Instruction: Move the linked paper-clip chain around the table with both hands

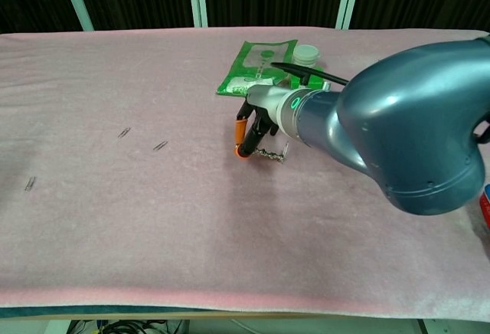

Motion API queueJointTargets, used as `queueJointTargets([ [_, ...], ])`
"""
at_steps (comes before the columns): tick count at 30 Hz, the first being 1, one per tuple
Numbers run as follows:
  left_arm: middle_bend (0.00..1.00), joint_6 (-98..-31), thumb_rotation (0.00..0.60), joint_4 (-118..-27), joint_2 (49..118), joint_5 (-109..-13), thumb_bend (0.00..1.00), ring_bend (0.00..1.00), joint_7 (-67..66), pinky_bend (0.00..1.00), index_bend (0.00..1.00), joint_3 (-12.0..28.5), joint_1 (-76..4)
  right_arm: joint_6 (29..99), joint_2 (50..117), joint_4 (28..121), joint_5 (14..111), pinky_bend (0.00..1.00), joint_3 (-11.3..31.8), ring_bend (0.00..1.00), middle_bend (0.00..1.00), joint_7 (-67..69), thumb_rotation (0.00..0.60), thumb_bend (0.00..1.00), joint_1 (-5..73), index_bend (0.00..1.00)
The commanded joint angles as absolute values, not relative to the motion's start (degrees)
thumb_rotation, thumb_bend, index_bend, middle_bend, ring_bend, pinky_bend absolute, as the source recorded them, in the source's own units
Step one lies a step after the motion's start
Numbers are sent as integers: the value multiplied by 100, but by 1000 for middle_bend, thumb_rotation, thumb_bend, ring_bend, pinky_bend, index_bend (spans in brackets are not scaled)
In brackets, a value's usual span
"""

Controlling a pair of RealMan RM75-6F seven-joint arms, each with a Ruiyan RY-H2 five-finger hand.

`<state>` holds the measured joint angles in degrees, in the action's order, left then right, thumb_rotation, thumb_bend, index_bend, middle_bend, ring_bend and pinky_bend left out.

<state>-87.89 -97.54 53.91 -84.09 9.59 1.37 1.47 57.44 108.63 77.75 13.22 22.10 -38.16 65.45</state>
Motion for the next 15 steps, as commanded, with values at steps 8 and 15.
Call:
queueJointTargets([
  [8, 5, -8774, 600, -9772, 5399, -8378, 213, 0, 906, 0, 66, 146, 142, 5644, 10858, 7877, 1377, 210, 2204, 27, 0, -3854, 600, 202, 6538, 260],
  [15, 5, -8830, 600, -9754, 5399, -8425, 214, 0, 944, 0, 66, 142, 162, 5786, 10694, 7977, 1561, 210, 2320, 26, 0, -3669, 600, 194, 6407, 204],
])
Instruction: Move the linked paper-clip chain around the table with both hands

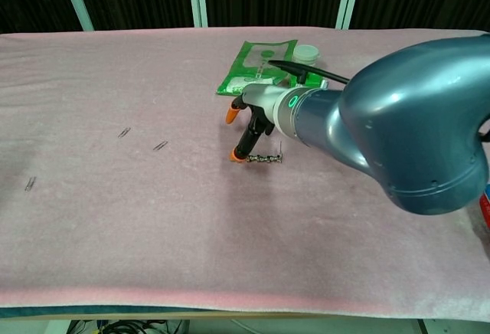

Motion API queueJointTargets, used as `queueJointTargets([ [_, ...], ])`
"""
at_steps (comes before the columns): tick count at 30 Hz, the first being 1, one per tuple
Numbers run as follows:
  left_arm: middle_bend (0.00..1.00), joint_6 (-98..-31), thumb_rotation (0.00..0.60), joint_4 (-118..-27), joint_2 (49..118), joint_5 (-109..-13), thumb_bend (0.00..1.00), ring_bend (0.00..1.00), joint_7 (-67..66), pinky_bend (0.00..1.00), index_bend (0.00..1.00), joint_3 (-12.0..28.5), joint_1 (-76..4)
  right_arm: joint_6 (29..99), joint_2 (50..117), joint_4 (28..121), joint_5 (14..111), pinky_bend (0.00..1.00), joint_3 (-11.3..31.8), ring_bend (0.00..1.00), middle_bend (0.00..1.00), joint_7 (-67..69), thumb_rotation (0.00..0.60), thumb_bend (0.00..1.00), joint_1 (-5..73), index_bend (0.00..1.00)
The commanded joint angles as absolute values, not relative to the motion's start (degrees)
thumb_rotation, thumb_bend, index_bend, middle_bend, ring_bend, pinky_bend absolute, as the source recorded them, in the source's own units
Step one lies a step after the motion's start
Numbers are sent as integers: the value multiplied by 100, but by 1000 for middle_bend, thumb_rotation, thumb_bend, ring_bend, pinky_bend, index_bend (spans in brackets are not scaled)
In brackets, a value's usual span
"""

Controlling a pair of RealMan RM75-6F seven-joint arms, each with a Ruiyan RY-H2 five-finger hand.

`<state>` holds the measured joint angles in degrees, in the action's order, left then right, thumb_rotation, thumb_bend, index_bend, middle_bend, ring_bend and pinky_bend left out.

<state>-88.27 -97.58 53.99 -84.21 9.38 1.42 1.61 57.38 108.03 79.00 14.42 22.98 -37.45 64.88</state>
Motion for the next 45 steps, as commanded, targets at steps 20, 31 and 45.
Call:
queueJointTargets([
  [20, 5, -8644, 600, -9819, 5620, -8427, 214, 0, 351, 0, 66, 125, 32, 5807, 7043, 9665, 5066, 210, 1781, 20, 0, -1131, 600, 191, 3983, 189],
  [31, 5, -8420, 600, -9837, 5828, -8356, 218, 0, -53, 0, 69, 139, -124, 6128, 6275, 9450, 6222, 210, 1439, 21, 0, 48, 600, 189, 3068, 157],
  [45, 37, -8448, 600, -10057, 5759, -8313, 217, 0, -323, 0, 157, 476, -410, 8771, 6658, 10005, 7688, 208, 216, 16, 0, -999, 600, 167, 1309, 110],
])
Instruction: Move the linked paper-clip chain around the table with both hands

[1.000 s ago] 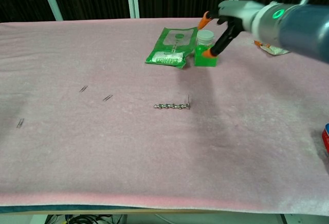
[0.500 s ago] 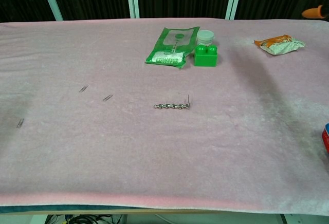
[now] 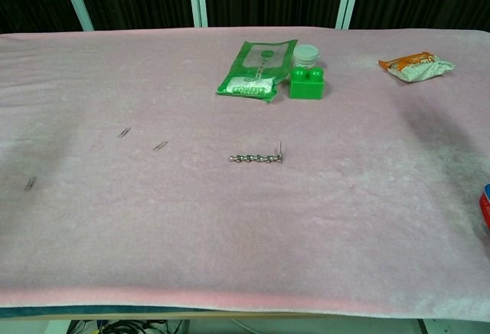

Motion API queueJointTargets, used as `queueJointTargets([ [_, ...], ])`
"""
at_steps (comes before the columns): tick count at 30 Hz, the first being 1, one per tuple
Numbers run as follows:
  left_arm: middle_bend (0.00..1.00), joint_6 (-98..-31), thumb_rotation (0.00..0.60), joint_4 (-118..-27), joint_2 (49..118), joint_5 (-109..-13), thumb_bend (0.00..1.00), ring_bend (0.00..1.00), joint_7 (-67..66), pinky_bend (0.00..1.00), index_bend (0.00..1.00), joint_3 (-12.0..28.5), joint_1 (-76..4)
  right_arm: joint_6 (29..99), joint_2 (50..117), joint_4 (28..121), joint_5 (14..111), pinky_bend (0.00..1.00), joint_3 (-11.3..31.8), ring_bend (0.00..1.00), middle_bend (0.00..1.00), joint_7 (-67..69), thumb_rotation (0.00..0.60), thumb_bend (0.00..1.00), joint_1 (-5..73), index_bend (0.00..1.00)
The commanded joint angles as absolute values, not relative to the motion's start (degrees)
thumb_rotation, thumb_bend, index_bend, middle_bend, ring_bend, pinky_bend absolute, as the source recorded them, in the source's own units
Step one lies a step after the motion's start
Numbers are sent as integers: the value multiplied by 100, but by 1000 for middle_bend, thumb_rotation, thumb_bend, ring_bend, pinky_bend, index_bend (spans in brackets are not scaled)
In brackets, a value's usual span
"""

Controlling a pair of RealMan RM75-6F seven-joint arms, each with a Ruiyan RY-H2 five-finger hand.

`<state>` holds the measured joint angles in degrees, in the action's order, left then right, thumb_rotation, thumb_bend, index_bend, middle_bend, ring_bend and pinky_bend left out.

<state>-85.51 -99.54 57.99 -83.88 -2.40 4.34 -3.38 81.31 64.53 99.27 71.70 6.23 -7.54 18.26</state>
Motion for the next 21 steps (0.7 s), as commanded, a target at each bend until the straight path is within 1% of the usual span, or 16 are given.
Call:
queueJointTargets([
  [1, 37, -8339, 600, -10151, 5734, -8227, 217, 0, -395, 0, 158, 487, -456, 8947, 6716, 9980, 7856, 208, 102, 16, 0, -1063, 600, 168, 1177, 104],
  [2, 37, -8211, 600, -10253, 5704, -8144, 217, 0, -489, 0, 163, 487, -510, 9072, 6763, 9959, 7998, 208, 5, 16, 0, -1126, 600, 168, 1071, 96],
  [3, 37, -7946, 600, -10400, 5682, -8060, 217, 0, -708, 0, 167, 461, -634, 9154, 6772, 9957, 8237, 206, -271, 16, 0, -1313, 600, 168, 901, 89],
  [7, 37, -7614, 600, -10677, 5743, -7788, 217, 0, -1185, 0, 179, 491, -847, 9292, 6803, 9960, 8467, 192, -499, 16, 0, -1542, 600, 167, 637, 74],
  [13, 38, -7298, 600, -10920, 5931, -7633, 152, 0, -1615, 0, 188, 505, -1123, 9489, 6933, 9783, 8699, 192, -484, 9, 0, -1472, 600, 162, 423, 66],
  [17, 46, -7100, 600, -11145, 6017, -7627, 151, 0, -2027, 0, 202, 462, -1322, 9414, 6951, 9570, 8851, 192, -427, 4, 0, -1343, 600, 160, 428, 61],
  [21, 60, -7083, 600, -11201, 6267, -7588, 163, 0, -2199, 0, 235, 497, -1435, 9282, 6990, 9390, 8870, 192, -386, 2, 0, -1209, 600, 160, 451, 60],
])
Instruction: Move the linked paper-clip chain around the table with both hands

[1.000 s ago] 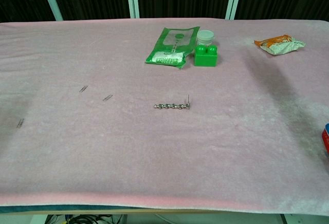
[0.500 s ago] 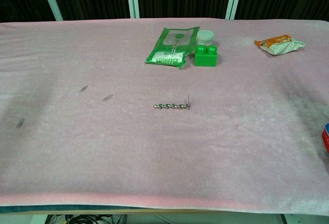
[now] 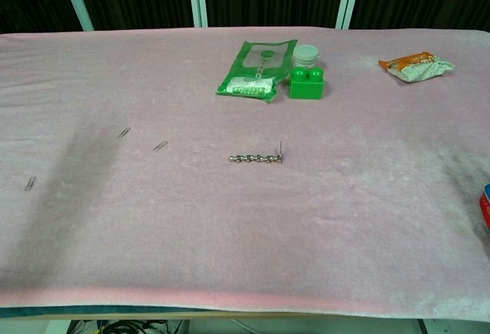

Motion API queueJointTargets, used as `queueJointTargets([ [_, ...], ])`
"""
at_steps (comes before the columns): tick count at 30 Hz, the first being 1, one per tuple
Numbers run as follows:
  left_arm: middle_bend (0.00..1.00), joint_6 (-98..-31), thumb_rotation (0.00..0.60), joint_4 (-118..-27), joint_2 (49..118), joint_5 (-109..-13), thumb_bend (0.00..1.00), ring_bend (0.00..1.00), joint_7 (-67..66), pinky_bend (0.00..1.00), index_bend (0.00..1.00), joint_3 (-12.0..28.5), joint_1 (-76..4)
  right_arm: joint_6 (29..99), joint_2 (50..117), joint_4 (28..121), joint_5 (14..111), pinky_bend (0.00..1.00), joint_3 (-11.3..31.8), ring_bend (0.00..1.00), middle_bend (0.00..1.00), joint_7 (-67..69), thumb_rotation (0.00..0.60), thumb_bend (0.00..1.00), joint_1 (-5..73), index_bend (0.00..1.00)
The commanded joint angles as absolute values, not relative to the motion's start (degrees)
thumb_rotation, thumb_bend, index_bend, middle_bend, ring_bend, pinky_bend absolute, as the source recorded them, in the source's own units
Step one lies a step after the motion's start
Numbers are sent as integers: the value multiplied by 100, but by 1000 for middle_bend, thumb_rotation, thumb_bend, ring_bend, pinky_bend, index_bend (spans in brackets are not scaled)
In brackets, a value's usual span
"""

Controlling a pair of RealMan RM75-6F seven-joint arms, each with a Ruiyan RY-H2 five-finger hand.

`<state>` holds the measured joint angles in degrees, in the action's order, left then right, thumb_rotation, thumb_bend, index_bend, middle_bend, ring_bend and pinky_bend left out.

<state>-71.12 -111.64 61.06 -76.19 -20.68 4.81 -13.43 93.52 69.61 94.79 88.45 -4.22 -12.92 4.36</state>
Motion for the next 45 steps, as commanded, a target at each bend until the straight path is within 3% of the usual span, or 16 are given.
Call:
queueJointTargets([
  [1, 59, -7078, 600, -11196, 6326, -7569, 170, 0, -2271, 0, 237, 502, -1462, 9262, 7002, 9353, 8860, 192, -363, 2, 0, -1165, 600, 160, 457, 60],
  [7, 50, -6445, 600, -11237, 6624, -7064, 174, 0, -2795, 0, 239, 849, -2131, 9206, 7037, 9220, 8848, 192, -282, 2, 0, -932, 600, 159, 412, 60],
  [14, 51, -4981, 600, -10583, 6409, -6844, 177, 0, -1613, 0, 239, 1406, -3142, 9143, 7056, 9269, 8833, 192, -216, 2, 0, -985, 600, 160, 349, 60],
  [21, 50, -4404, 600, -9825, 6758, -6683, 190, 0, -1565, 0, 254, 1399, -3794, 9054, 7066, 9344, 8752, 192, -128, 2, 0, -1112, 600, 159, 307, 60],
  [32, 55, -4677, 600, -9122, 8034, -4935, 241, 0, -2908, 0, 316, 1365, -4782, 9007, 7115, 9257, 8730, 192, -18, 2, 0, -1134, 600, 159, 255, 61],
  [45, 70, -5032, 600, -8603, 9102, -3915, 242, 0, -3759, 0, 384, 1259, -5613, 8954, 7096, 9216, 8696, 192, 76, 2, 0, -1041, 600, 160, 209, 98],
])
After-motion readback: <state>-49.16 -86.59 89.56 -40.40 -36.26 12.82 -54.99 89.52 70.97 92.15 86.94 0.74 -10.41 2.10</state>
